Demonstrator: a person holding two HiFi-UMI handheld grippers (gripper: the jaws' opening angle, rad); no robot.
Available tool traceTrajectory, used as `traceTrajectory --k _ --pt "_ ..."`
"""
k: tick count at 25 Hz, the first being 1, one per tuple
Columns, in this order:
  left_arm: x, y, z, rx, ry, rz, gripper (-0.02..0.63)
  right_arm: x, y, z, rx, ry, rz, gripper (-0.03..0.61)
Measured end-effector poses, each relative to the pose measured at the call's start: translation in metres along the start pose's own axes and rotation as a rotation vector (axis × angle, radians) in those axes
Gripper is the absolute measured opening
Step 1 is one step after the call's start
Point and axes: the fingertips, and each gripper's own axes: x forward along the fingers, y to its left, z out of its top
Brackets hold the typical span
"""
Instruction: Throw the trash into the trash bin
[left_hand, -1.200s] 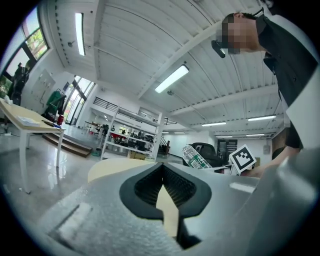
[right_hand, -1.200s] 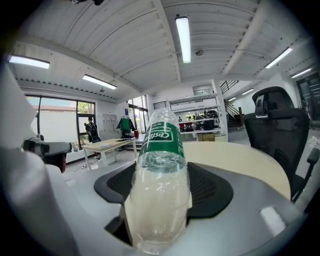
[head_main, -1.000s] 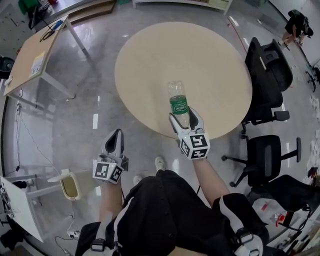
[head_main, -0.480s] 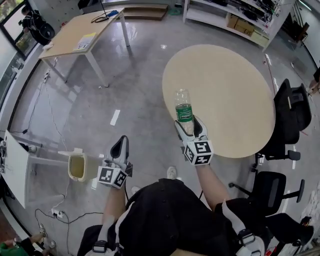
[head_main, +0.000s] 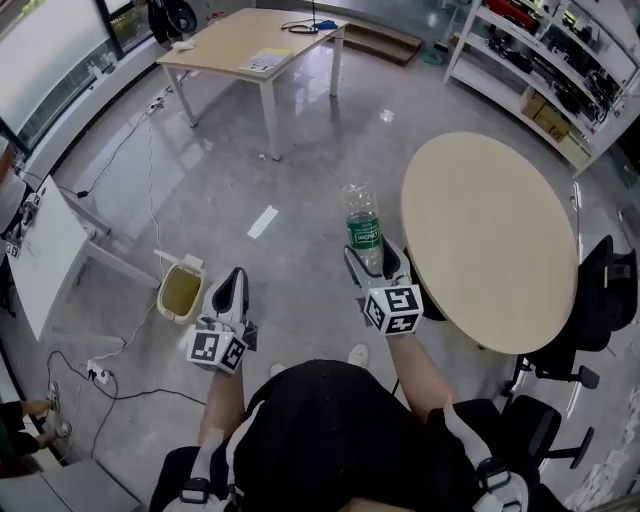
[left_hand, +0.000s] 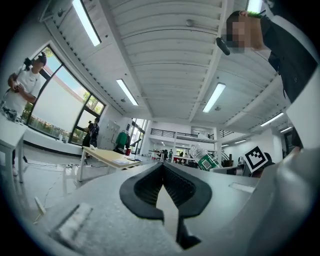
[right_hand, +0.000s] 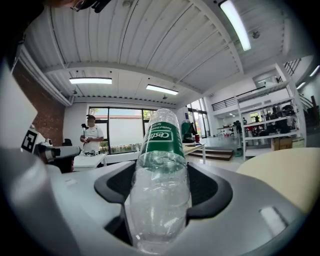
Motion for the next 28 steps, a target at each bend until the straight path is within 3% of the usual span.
traceTrajectory --k 7,17,22,28 --pt "-0.074 0.076 0.013 -0.007 -0.044 0.178 0.000 0.055 0.119 0.002 -0.067 0.013 0.211 0.321" --pt "-0.206 0.174 0.048 0.045 -0.114 0.447 0.000 0.102 0.310 -0.007 -0.089 0.020 0.511 0.322" --pt "-0.262 0.196 0.056 0.069 -0.142 0.546 0.002 0.113 0.373 -0.019 -0.105 0.054 0.619 0.322" --pt "-0.323 0.216 0.041 0.037 -0.163 0.684 0.000 0.118 0.430 -0.031 -0.137 0.096 0.730 0.322"
